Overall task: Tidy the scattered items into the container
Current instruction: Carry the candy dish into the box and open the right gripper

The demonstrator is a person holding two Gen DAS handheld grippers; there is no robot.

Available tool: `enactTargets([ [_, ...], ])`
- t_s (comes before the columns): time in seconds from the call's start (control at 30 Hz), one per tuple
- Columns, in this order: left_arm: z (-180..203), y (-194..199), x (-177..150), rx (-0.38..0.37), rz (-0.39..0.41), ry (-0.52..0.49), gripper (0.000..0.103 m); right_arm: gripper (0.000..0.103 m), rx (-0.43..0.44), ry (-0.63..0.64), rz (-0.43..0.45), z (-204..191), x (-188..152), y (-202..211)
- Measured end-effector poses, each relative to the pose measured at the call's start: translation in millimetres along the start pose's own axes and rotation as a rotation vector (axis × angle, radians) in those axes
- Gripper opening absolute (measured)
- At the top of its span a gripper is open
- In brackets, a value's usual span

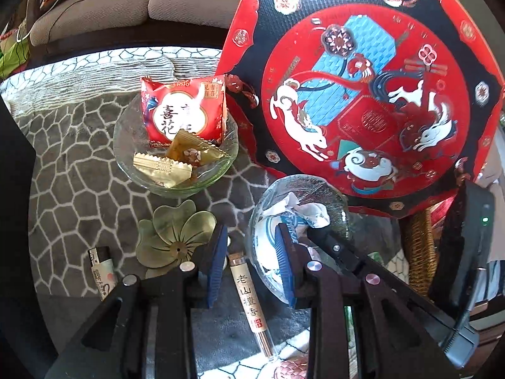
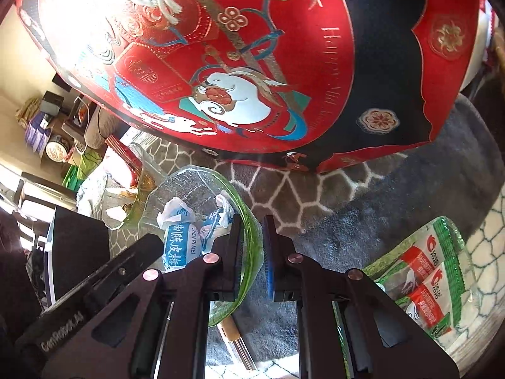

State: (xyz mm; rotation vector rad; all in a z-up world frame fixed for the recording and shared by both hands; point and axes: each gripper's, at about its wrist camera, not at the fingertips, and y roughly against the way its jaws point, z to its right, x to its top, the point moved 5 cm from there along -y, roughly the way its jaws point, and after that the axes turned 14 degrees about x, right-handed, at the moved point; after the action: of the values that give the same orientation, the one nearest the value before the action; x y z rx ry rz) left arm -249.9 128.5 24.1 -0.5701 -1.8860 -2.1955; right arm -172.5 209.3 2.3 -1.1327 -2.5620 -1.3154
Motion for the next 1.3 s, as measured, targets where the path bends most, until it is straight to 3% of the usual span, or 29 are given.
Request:
enactTargets([
  [0.03, 1.7, -1.2, 1.0, 0.002, -0.009, 0.000, 0.005, 0.012, 0.000, 0.001, -0.001, -1.0, 0.0, 0.0],
  [0.17, 13.2, 0.6, 2.2, 0.071, 0.002, -0.048, 0.005, 0.011, 0.002, -0.003, -0.004, 6.1, -4.7, 6.4],
  [0.3, 21.1, 16.9, 3.6, 0.058, 0.020, -0.046, 0.005, 0.011, 0.047, -0.026, 0.007, 6.7, -12.5, 24.6],
  [0.43, 23.3, 58.1, 4.0, 0.049, 0.063, -0.058, 0.005, 0.011, 0.066, 0.037, 0.018, -28.4, -17.8, 52.1],
  [0.6, -6.0, 122.0, -2.9, 0.044, 0.128, -0.032, 0.005, 0.012, 0.126, 0.122, 0.012, -100.3, -25.9, 80.0],
  [0.77, -76.4, 182.2, -12.0, 0.076, 0.166, 0.034, 0.005, 0.012, 0.194, 0.233, -0.032, -177.6, -48.9, 101.7],
  [0.87, -136.6, 209.0, -18.2, 0.108, 0.168, 0.088, 0.005, 0.012, 0.231, 0.287, -0.092, -230.5, -73.2, 88.0],
  [1.07, -268.9, 225.0, -38.9, 0.177, 0.145, 0.227, 0.005, 0.012, 0.299, 0.325, -0.261, -319.2, -149.4, 4.4],
  [1.3, -389.5, 180.0, -62.4, 0.234, 0.049, 0.339, 0.004, 0.012, 0.281, 0.330, -0.446, -361.8, -220.4, -106.3],
])
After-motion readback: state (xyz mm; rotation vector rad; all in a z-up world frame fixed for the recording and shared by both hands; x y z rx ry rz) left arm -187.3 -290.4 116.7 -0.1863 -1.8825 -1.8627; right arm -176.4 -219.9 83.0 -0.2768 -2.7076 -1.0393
